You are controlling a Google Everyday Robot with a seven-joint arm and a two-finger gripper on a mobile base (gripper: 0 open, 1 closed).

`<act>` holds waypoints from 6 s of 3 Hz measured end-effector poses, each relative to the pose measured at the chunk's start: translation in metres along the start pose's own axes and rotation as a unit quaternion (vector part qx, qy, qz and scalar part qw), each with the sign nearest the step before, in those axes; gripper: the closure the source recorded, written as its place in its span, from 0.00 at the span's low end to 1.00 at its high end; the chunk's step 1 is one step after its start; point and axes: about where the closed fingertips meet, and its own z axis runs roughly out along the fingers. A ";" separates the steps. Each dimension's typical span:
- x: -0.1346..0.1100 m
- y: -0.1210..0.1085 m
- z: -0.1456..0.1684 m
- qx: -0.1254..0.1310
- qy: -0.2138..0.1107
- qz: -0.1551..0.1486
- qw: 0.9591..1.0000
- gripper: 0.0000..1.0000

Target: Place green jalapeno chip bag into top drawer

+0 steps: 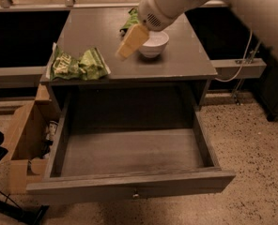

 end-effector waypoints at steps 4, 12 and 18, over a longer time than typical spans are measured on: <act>-0.035 0.039 0.190 -0.094 -0.043 0.007 0.995 0.14; 0.163 0.157 0.013 -0.087 0.092 0.154 0.980 1.00; 0.266 0.203 0.120 -0.142 0.047 0.224 0.963 0.04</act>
Offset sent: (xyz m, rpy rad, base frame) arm 0.0783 0.1375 -0.1211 -0.0122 0.1100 0.1026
